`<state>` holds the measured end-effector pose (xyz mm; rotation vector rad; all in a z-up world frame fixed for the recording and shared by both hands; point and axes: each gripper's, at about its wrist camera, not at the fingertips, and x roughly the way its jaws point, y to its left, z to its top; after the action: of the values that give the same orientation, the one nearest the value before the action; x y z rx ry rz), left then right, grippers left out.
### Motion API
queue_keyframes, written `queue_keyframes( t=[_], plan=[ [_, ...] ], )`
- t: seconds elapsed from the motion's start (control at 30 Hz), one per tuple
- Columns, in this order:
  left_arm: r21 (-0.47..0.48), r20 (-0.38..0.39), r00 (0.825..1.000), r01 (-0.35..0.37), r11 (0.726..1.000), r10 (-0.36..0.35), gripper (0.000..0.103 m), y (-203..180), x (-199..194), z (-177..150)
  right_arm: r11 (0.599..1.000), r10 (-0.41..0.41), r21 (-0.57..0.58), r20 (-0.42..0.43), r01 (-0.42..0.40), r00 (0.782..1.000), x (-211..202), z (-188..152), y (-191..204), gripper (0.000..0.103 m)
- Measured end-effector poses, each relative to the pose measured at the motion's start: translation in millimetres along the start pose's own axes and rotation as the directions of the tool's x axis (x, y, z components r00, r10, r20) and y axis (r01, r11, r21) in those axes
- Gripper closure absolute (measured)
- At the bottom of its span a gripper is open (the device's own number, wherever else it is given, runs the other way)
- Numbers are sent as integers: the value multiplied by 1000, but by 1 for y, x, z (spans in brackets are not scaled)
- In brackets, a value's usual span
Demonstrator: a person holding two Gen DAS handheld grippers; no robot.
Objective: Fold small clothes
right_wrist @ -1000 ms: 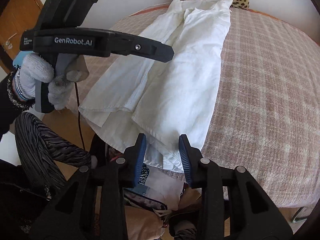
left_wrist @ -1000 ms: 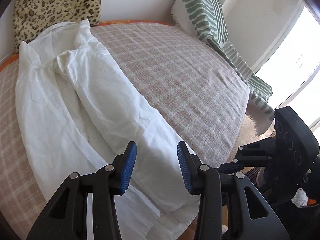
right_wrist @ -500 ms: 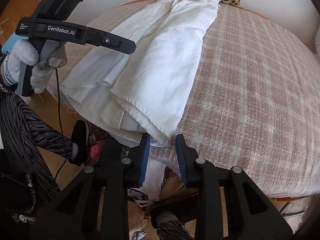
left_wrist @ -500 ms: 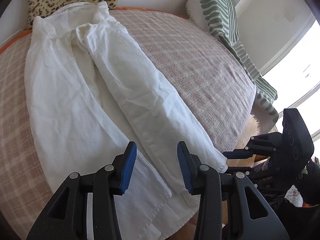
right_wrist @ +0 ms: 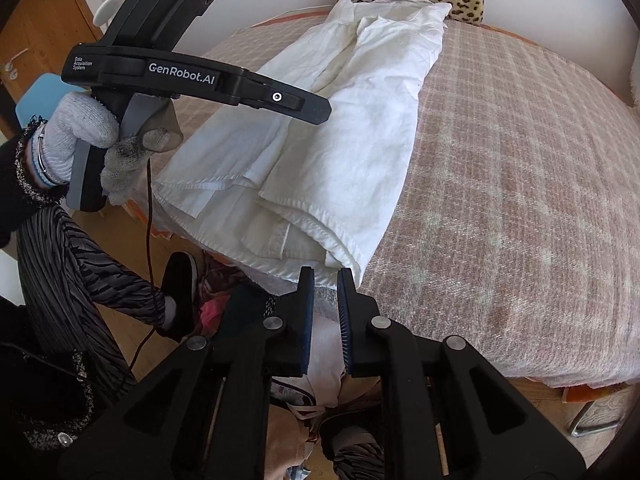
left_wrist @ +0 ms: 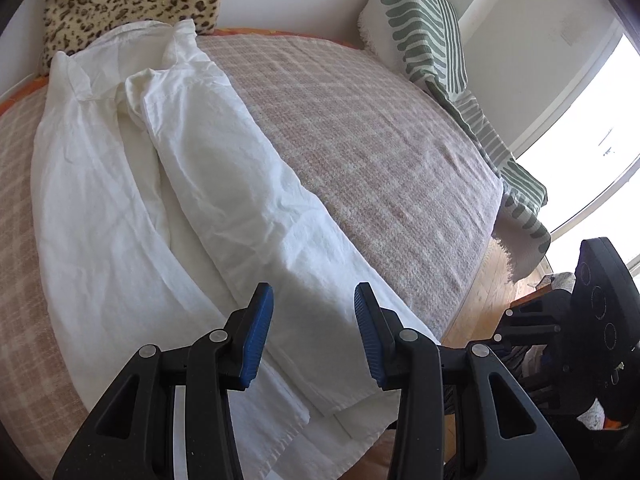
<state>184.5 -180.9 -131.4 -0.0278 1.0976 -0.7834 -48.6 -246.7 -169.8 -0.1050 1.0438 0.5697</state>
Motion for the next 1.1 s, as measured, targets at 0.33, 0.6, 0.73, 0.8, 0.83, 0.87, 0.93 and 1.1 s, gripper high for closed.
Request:
queue_keyframes(
  t=[0.33, 0.6, 0.73, 0.8, 0.83, 0.87, 0.93, 1.1],
  plan=[
    [39, -44, 998, -42, 998, 43, 64, 5, 42, -1, 1000, -16, 3, -24, 16, 1000, 33, 19, 6, 90],
    [101, -75, 996, -39, 994, 47, 64, -15, 22, -34, 994, 42, -98, -150, -57, 988, 7, -7, 13, 90],
    [153, -63, 995, -65, 986, 75, 64, -28, 16, -56, 997, 81, -6, -15, -81, 997, -27, 14, -11, 90],
    [123, -63, 997, -45, 991, 53, 64, -28, 9, -61, 997, 72, 15, 39, -72, 997, -27, 33, -17, 90],
    [104, -62, 997, -28, 994, 35, 64, -29, 4, -64, 998, 62, 3, 55, -62, 997, -21, 43, -17, 90],
    [91, -57, 998, -15, 996, 20, 64, -30, -2, -66, 998, 57, -7, 64, -57, 996, -12, 53, -14, 90],
    [99, -24, 999, -31, 995, 34, 64, -34, -19, -72, 997, 76, -28, 53, -75, 996, 14, 72, -6, 90],
    [94, 51, 987, -157, 983, 153, 64, -15, -63, -89, 995, 28, -99, -47, -33, 999, 70, 76, 6, 90]
  ],
)
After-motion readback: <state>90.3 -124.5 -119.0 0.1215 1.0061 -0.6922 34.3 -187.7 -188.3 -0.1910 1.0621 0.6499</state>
